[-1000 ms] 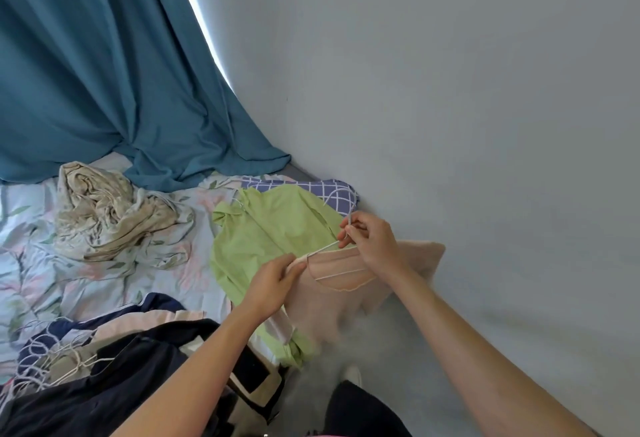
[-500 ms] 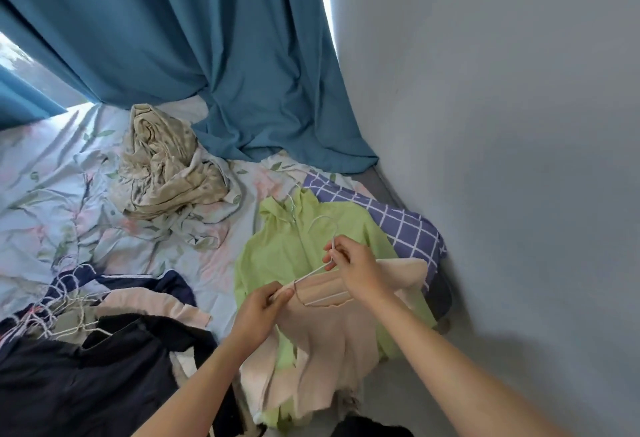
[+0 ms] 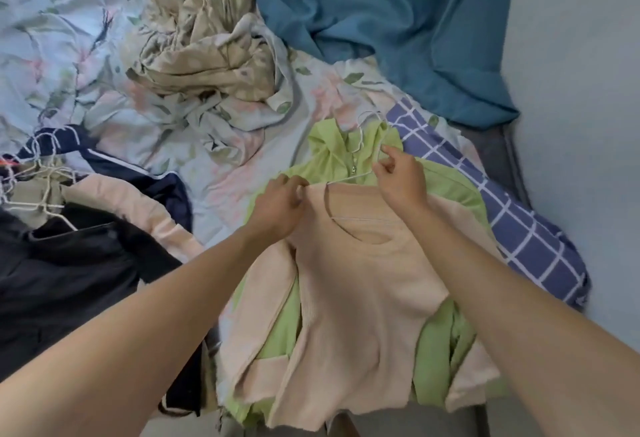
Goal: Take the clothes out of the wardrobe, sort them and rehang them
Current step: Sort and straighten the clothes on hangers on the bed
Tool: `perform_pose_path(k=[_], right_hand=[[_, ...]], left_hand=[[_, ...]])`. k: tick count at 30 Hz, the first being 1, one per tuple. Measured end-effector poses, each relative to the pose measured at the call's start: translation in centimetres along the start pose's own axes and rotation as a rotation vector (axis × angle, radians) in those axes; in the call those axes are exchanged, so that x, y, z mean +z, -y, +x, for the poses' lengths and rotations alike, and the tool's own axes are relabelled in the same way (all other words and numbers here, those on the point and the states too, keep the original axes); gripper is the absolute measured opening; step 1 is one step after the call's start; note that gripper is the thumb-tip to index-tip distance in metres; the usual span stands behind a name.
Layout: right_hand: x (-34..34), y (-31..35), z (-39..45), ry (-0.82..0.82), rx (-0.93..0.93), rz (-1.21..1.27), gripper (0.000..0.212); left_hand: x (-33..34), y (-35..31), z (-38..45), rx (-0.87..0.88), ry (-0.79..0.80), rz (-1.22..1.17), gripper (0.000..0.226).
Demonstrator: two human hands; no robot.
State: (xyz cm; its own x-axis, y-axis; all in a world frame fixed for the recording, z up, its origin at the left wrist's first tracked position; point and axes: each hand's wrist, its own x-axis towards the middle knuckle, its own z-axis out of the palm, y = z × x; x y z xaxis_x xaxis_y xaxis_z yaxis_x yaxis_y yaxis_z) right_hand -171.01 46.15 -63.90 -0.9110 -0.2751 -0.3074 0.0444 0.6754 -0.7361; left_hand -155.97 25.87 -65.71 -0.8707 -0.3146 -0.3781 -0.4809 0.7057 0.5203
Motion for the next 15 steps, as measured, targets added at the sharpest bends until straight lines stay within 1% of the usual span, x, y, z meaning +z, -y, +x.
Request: perform_pose_path(k=[2,3,5,8,11,15], right_hand=[[0.4,0.0,-0.4,0.003,0.018,-0.122,0.056],[0.5,0.2,-1.0,-0.004,0.008,-0.162,0.058],[1.2,1.1,-2.6,0.000,-0.045,-0.202,0.056],[3.3,4.0,-5.5,0.071,-0.099,-0.194,0.052],[7.3,7.9,-8.1,0.126,-0.148,-0.208,0.048],[14.8,13.1,-11.2,0.198,-0.248,-0.215,0.046]], left_hand=[[0.0,0.8,-0.4,-0.017,-0.030,0.025,0.045],[-0.2,1.3,-0.8,-0.025,-0.035,0.021,0.047],[-1.2,2.2,-2.4,-0.043,-0.037,-0.001,0.049],[-3.7,4.5,-5.4,-0.050,-0.056,-0.012,0.049],[-6.5,8.4,-8.3,-0.079,-0.099,-0.023,0.047],[-10.2,15.9,-11.8,-0.128,-0.199,0.002,0.045]])
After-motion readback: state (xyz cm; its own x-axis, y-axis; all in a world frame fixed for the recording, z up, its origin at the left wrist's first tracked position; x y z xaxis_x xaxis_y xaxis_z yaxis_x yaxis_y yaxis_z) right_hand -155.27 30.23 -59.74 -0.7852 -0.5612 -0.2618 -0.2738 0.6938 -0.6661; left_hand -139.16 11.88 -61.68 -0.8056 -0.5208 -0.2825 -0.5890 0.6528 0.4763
